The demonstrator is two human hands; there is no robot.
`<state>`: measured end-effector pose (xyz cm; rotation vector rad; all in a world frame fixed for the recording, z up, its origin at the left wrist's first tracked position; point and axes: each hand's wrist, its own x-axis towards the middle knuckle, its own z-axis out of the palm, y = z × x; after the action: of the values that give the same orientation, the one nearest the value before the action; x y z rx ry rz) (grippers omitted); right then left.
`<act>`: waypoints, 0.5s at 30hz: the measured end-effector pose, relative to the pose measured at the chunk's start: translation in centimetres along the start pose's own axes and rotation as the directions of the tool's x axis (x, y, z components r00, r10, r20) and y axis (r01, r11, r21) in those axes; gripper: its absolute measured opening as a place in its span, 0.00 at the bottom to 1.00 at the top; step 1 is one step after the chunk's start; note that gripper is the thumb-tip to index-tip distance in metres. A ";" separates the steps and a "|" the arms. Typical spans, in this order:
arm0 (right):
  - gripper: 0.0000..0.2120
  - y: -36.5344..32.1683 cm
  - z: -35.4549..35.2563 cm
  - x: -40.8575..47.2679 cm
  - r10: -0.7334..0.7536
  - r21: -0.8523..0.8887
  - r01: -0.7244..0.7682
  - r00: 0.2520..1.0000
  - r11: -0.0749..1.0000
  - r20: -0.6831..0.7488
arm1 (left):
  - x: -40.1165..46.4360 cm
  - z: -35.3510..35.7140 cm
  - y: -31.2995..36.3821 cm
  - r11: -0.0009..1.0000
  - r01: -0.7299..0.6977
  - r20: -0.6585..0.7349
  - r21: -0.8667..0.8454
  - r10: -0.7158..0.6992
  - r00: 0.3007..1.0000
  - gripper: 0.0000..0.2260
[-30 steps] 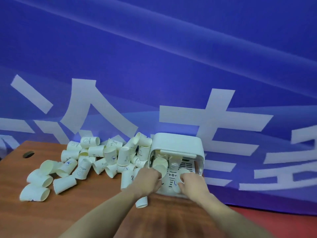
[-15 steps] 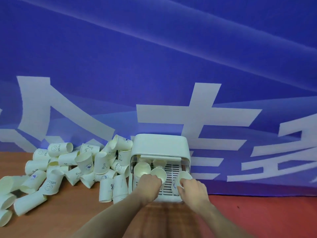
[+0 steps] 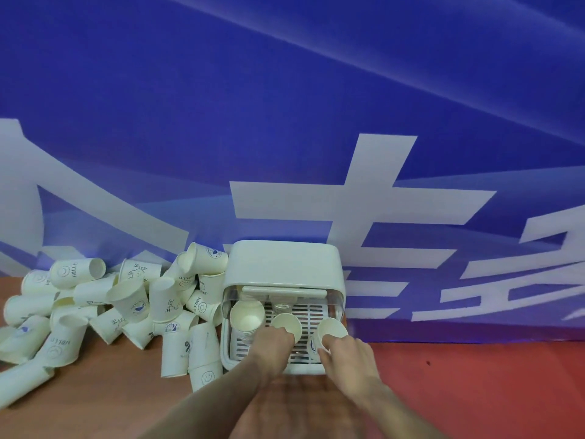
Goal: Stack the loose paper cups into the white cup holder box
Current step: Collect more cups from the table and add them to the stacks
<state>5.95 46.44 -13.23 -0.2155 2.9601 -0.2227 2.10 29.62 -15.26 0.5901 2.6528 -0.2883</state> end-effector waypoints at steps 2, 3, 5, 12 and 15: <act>0.13 -0.2 -0.2 0.1 -0.011 0.008 0.011 1.000 1.000 -0.009 | -0.1 0.2 -0.2 1.000 -0.005 -0.006 -0.018 0.004 1.000 0.10; 0.13 -0.4 -0.4 0.1 -0.018 0.010 0.018 1.000 1.000 -0.016 | -0.2 0.3 -0.4 1.000 -0.005 -0.014 -0.023 0.004 1.000 0.09; 0.13 -1.0 -0.8 0.2 -0.035 0.000 0.035 0.999 0.999 -0.037 | -0.6 0.5 -0.8 0.999 -0.003 -0.038 -0.032 0.002 0.999 0.09; 0.10 -3.4 -1.9 -0.3 -0.110 -0.043 0.105 0.983 0.994 -0.145 | -3.0 0.4 -2.6 0.997 -0.042 -0.214 -0.071 0.026 0.977 0.14; 0.09 -4.4 -2.2 -0.3 -0.165 -0.157 0.149 0.982 0.976 -0.097 | -3.9 0.8 -3.7 0.993 -0.060 -0.276 -0.098 0.031 0.961 0.14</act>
<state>6.45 42.46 -10.28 -0.4727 3.0725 -0.0320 3.98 24.67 -13.87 0.7001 2.8925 -0.0545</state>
